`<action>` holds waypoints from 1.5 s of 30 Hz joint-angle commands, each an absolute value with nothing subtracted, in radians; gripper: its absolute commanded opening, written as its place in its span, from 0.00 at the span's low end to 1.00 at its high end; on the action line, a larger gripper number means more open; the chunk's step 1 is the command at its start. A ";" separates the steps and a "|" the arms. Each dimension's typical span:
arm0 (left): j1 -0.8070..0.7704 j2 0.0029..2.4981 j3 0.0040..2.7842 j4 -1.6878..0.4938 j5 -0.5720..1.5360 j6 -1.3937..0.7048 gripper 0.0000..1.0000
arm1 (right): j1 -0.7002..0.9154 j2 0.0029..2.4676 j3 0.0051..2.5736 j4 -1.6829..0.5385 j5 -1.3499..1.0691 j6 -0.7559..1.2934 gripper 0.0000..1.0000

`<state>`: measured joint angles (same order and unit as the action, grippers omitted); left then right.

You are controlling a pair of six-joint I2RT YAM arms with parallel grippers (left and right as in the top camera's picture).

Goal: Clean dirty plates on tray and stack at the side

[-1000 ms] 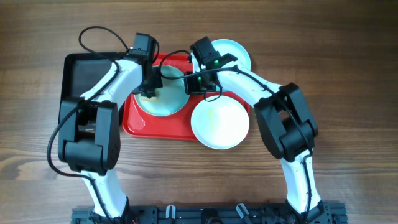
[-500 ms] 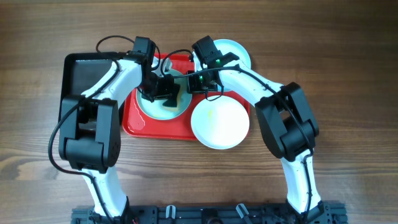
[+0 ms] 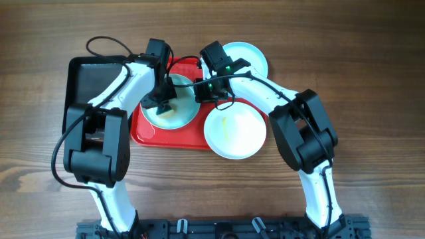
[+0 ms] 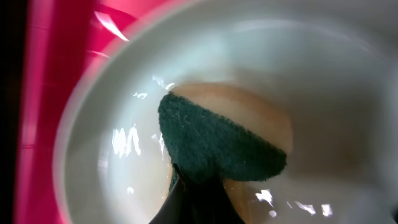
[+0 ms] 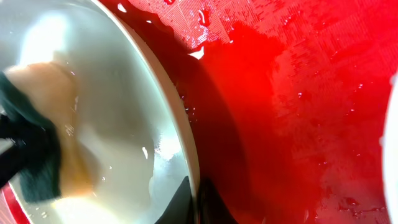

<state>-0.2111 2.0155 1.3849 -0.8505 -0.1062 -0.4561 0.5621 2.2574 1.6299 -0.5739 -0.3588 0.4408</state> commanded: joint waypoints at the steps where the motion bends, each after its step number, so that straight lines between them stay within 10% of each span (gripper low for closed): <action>1: -0.191 2.051 1.363 -0.827 -0.329 -0.536 0.04 | 0.551 2.286 1.623 -0.585 -0.337 0.426 0.04; 20: -0.206 2.051 1.363 -0.624 0.431 -0.186 0.04 | 0.551 2.286 1.623 -0.585 -0.337 0.426 0.04; 45: -0.070 2.044 1.628 -1.110 -0.207 -0.323 0.04 | 0.551 2.286 1.623 -0.599 -0.335 0.442 0.04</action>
<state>-0.0940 2.0377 1.5024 -1.0851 -0.0708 -0.2798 0.5697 2.2574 1.6299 -0.5831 -0.3702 0.4328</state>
